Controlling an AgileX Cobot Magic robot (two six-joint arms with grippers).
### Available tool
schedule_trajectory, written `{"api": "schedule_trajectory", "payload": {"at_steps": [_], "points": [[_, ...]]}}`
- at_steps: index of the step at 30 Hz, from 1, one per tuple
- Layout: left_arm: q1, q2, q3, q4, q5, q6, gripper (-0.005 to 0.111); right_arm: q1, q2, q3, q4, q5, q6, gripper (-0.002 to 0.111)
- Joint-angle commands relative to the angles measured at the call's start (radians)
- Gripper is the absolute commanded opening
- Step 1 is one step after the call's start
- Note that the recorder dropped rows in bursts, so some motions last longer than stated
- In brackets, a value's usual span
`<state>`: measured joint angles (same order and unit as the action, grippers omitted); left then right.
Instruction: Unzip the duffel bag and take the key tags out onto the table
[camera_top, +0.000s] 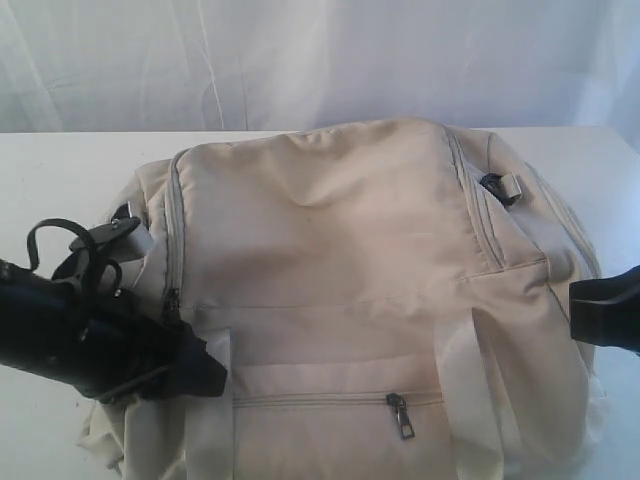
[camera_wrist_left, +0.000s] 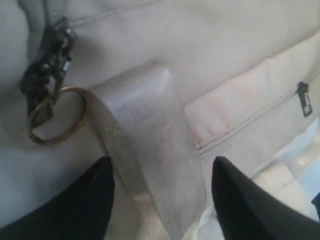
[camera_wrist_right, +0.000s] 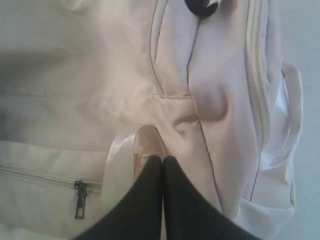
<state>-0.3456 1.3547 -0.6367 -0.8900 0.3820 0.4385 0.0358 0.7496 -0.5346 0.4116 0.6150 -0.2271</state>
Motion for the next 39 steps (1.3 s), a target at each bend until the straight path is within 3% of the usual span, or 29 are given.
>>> {"api": "schedule_trajectory", "payload": {"at_steps": [1,4,8,9,17,22,26,33,39], "points": [[-0.006,0.06,-0.004,-0.025,0.009,0.011,0.059,0.004,0.002,-0.004,0.01,-0.018,-0.012,0.0],[-0.006,0.075,-0.004,-0.031,0.01,0.013,0.043,0.004,0.002,-0.004,0.01,-0.018,-0.012,0.0],[-0.006,0.057,-0.006,-0.034,0.068,0.063,0.005,0.004,0.002,-0.004,0.01,-0.018,-0.012,0.0],[-0.006,0.043,-0.006,-0.024,0.086,0.075,0.0,0.004,0.002,-0.004,0.01,-0.018,-0.012,0.0],[-0.006,-0.172,-0.006,0.053,0.217,0.07,0.0,0.004,0.002,-0.004,0.021,-0.014,-0.04,0.0],[-0.006,-0.318,-0.006,0.198,0.235,-0.047,0.0,0.004,0.002,-0.004,0.037,-0.014,-0.042,0.0],[-0.006,-0.42,-0.015,0.205,0.243,-0.054,0.0,0.004,0.002,-0.004,0.054,-0.014,-0.056,0.0],[-0.006,-0.447,-0.029,0.208,0.277,-0.061,0.0,0.004,0.005,-0.013,0.363,0.027,-0.415,0.0],[-0.006,-0.445,-0.003,0.193,0.259,-0.061,0.0,0.004,0.11,-0.162,0.4,0.166,-0.456,0.0]]}}
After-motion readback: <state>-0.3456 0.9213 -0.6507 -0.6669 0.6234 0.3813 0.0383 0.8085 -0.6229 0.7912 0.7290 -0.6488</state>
